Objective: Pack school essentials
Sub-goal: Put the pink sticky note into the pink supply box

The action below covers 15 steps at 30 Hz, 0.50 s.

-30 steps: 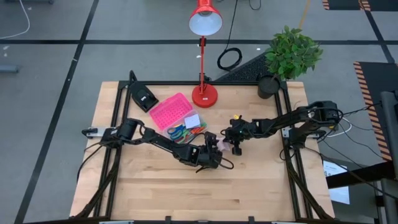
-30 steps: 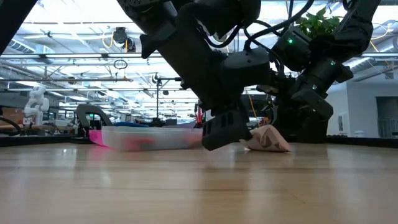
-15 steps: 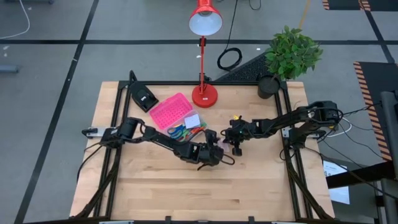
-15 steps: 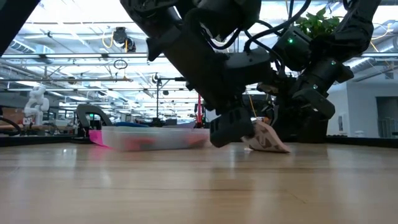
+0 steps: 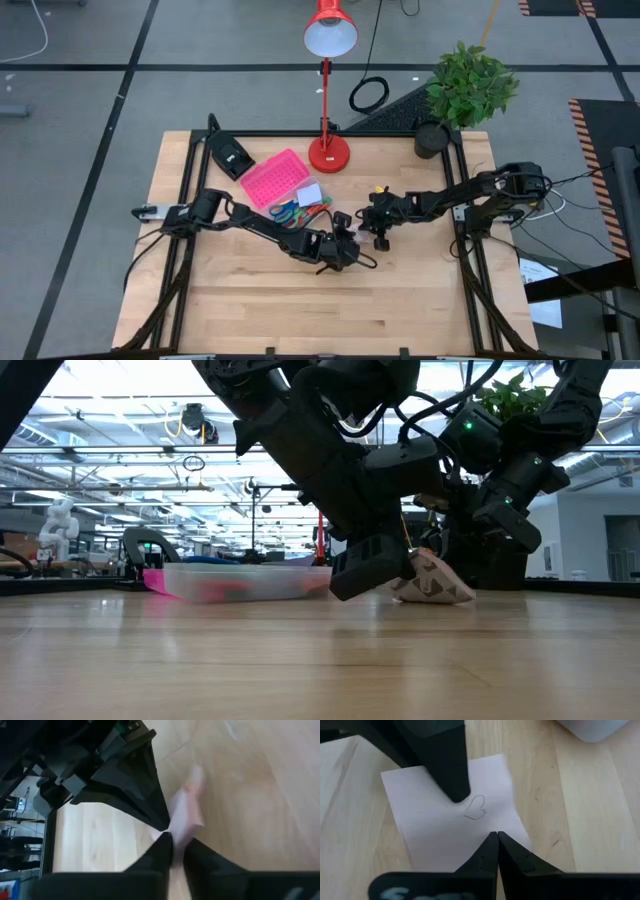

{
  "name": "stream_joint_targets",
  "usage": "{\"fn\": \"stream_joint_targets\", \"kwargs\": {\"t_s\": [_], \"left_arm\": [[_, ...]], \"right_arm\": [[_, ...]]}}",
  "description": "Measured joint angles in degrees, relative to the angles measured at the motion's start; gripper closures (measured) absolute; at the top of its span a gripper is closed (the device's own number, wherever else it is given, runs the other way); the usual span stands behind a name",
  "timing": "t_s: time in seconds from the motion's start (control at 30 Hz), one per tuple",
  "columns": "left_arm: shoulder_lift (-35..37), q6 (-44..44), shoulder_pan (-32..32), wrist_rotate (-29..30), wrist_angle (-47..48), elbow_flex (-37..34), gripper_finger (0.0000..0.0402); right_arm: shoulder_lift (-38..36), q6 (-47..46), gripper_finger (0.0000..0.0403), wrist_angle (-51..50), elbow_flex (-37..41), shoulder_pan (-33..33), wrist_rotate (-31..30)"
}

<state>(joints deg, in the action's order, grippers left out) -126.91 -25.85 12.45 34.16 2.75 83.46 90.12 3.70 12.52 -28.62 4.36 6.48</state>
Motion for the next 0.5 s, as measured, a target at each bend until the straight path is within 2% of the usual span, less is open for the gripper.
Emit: {"fn": "stream_joint_targets", "kwargs": {"t_s": [0.07,0.17,0.3,0.5], "left_arm": [[0.1,0.0,0.0,-0.2,0.0,0.0,0.0384],[0.9,-0.9,0.3,-0.7,0.0,0.0,0.0382],[4.3,-2.0,1.4,0.0,0.9,0.0,0.0369],[12.5,-1.1,2.8,1.3,6.4,0.1,0.0389]], "right_arm": [[-0.9,0.5,0.0401,-0.2,0.0,0.0,0.0],[-3.8,0.9,0.0379,-1.5,0.1,0.0,-0.3],[-10.9,1.5,0.0321,-8.6,0.4,0.0,-0.8],[-24.9,1.3,0.0233,-19.7,0.2,0.0,-7.8]]}}
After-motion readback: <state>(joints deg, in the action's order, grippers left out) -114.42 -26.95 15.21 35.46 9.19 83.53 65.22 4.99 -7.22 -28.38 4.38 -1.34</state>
